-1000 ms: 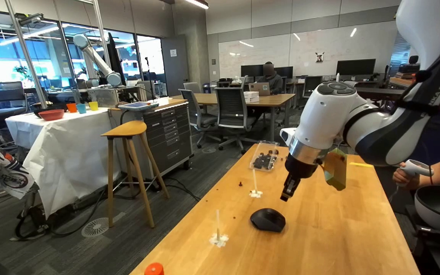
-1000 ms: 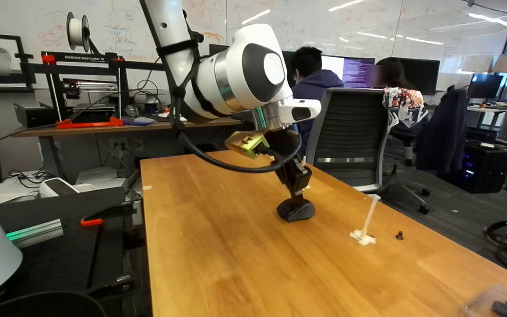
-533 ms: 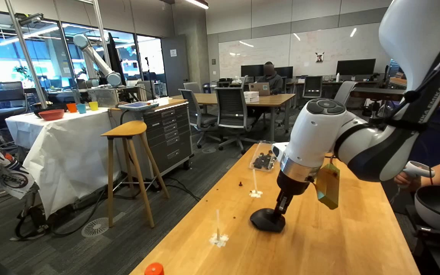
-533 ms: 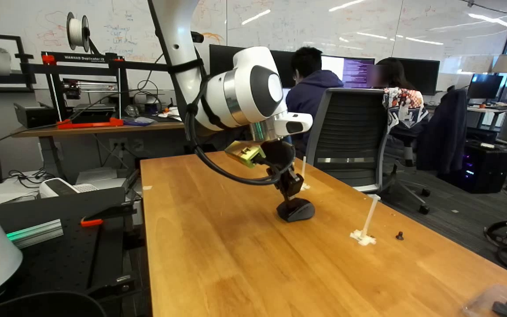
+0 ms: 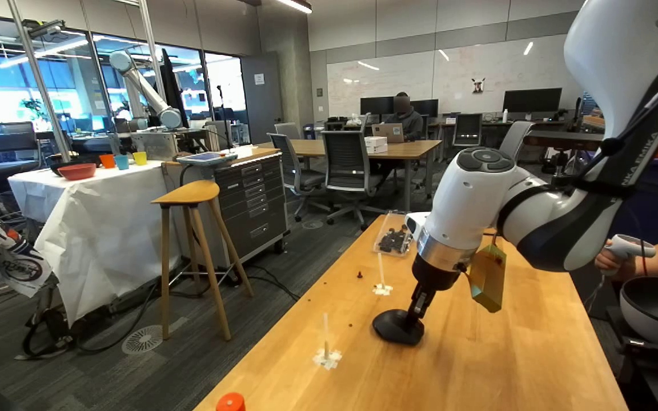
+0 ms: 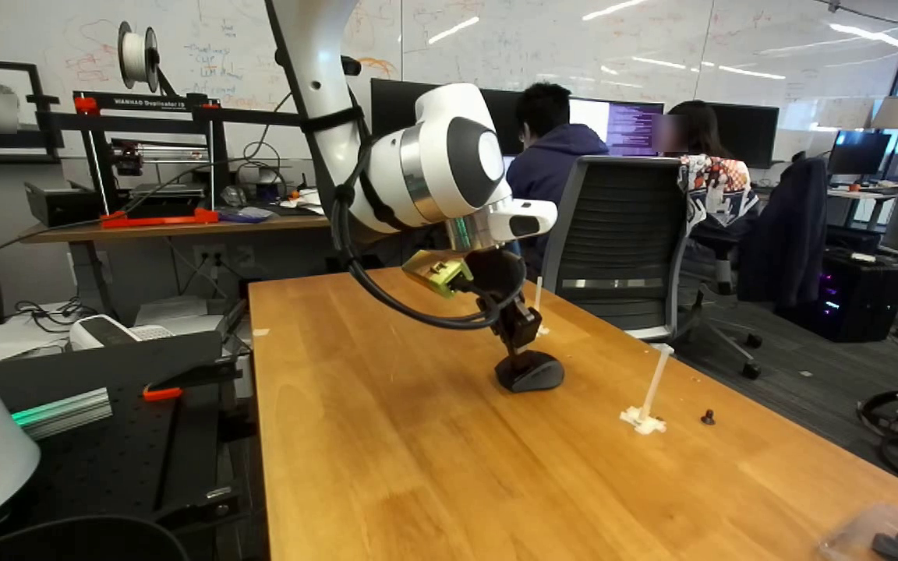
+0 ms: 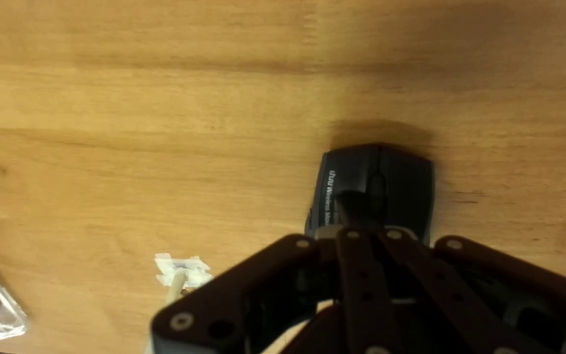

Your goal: Push the left mouse button

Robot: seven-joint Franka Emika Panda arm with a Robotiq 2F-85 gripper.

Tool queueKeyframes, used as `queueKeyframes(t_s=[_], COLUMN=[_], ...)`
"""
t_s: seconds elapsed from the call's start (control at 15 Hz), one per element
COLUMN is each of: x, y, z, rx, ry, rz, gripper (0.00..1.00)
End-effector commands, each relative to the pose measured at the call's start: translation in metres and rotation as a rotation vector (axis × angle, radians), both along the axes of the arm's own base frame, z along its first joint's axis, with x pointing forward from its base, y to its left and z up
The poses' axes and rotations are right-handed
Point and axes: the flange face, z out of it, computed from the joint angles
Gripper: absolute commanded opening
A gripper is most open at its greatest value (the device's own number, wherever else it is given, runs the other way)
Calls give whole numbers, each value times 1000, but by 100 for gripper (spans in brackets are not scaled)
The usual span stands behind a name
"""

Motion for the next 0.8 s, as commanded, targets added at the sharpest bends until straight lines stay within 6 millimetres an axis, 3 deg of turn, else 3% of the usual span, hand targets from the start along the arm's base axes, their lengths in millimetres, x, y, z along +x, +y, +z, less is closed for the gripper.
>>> queueKeyframes(t_s=[0.0, 0.47, 0.73], x=[1, -4, -18], y=[0, 9, 21], z=[2, 30, 42], rx=[15, 64, 147], ry=[-17, -27, 41], rz=[-8, -21, -41], gripper=[0, 0, 0])
